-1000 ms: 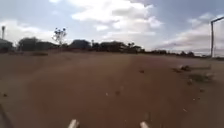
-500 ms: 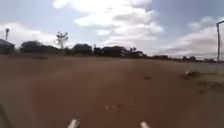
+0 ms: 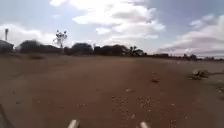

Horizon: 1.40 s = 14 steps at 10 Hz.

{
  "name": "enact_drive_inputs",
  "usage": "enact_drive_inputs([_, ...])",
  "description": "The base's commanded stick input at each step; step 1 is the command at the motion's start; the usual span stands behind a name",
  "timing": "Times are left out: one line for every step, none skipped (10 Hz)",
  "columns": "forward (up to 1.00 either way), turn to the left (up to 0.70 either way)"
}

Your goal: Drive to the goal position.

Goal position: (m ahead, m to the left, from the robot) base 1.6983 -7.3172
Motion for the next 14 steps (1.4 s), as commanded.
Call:
enact_drive_inputs([0.0, 0.0])
enact_drive_inputs([0.0, 0.0])
enact_drive_inputs([0.0, 0.0])
enact_drive_inputs([0.0, 0.0])
enact_drive_inputs([0.65, 0.0])
enact_drive_inputs([0.34, 0.23])
enact_drive_inputs([0.0, 0.45])
enact_drive_inputs([0.0, 0.45])
enact_drive_inputs([0.0, 0.45])
enact_drive_inputs([0.0, 0.45])
enact_drive_inputs([0.0, 0.45])
enact_drive_inputs([0.0, 0.45])
enact_drive_inputs([0.0, 0.45])
enact_drive_inputs([0.0, 0.45])
